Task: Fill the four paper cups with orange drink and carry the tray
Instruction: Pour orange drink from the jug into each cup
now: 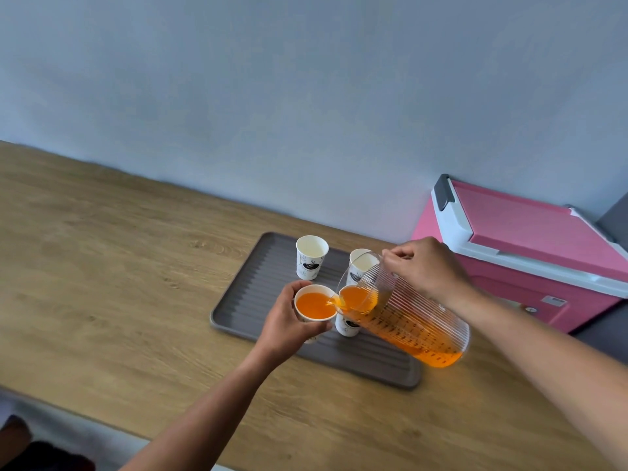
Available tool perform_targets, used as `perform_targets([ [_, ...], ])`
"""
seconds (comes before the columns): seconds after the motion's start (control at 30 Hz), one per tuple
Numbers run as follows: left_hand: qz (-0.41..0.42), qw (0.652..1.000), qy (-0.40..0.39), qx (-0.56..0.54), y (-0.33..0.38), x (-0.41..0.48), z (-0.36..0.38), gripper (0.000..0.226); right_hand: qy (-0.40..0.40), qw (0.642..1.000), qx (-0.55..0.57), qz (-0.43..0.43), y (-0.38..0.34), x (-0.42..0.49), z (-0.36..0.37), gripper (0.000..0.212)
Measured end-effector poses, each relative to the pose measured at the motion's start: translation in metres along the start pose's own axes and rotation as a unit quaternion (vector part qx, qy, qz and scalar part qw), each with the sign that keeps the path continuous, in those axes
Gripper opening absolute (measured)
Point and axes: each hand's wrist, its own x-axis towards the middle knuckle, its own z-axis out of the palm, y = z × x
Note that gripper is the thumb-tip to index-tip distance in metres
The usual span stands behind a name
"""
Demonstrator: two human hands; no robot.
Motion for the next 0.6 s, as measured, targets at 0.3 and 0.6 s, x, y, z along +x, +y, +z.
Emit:
perform_targets([
  [0.3, 0.008, 1.0, -0.001, -0.019, 0.005, 0.01, 0.0, 0.08, 0.04, 0.997, 0.064, 0.031, 0.016, 0.004, 0.0, 0.032],
  [0.6, 0.02, 1.0, 0.007, -0.017, 0.01, 0.031, -0.004, 0.079, 0.095, 0.985, 0.133, 0.053, 0.026, 0.004, -0.011, 0.051],
])
